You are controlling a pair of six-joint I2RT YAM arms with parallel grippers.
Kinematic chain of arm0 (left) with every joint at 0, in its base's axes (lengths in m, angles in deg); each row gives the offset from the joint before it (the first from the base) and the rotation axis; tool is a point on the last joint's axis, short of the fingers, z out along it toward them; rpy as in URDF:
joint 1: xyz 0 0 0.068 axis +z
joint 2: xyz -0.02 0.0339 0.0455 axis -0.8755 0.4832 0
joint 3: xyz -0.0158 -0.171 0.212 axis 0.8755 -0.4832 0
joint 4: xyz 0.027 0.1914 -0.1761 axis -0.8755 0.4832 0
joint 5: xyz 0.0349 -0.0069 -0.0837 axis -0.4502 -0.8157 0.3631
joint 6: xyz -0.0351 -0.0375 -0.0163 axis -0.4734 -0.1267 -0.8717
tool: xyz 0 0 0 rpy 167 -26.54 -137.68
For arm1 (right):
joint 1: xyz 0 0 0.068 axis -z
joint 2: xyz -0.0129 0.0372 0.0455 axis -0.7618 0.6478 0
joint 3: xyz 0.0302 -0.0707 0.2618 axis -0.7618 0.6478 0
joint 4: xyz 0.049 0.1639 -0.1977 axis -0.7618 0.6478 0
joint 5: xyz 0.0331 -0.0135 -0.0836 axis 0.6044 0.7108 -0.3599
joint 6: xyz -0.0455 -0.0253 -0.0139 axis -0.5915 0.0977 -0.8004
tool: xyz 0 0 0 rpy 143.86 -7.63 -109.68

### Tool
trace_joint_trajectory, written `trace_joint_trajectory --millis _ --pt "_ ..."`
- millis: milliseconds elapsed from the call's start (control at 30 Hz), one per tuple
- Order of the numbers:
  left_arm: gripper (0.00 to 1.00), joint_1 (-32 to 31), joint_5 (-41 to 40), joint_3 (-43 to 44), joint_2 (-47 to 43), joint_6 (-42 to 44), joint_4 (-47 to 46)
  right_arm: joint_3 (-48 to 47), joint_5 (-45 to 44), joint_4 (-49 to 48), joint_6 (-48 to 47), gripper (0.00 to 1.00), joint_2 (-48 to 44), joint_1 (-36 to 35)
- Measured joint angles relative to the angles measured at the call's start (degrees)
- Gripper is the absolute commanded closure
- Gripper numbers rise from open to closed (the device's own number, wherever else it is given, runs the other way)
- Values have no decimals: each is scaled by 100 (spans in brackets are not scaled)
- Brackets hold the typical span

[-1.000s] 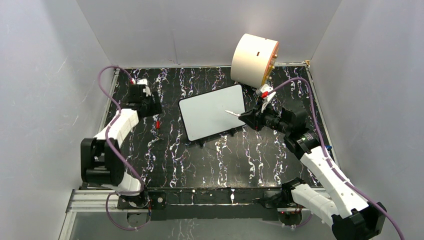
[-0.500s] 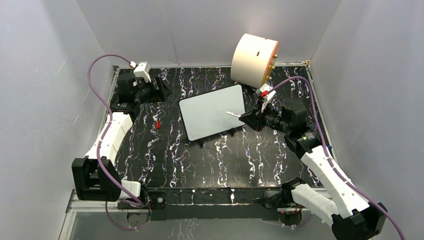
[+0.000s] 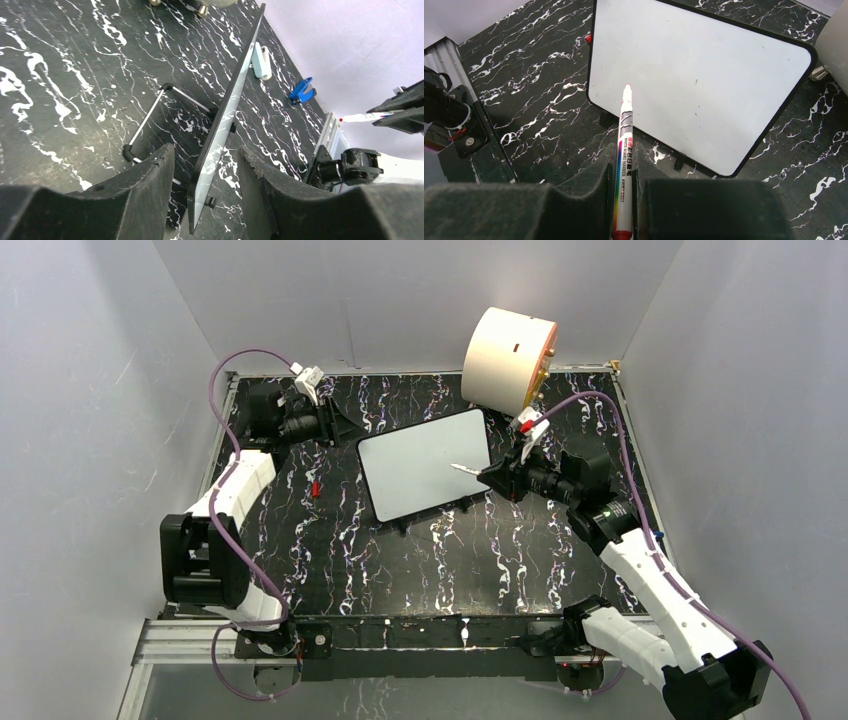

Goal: Write a sentence on the whiteboard

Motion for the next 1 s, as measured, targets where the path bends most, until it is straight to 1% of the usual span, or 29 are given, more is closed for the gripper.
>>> trace_joint_trajectory --millis 300,500,867,1000 --pt "59 -20 752 0 518 -92 -208 0 37 -4 0 100 120 0" --pt "66 -70 1049 0 686 -72 -232 0 101 -37 0 100 216 0" --pt "88 -83 1443 -96 686 111 -315 -9 203 -37 -4 100 306 -2" --pt "99 -83 1558 -166 686 219 -343 -11 225 -37 -4 100 323 -15"
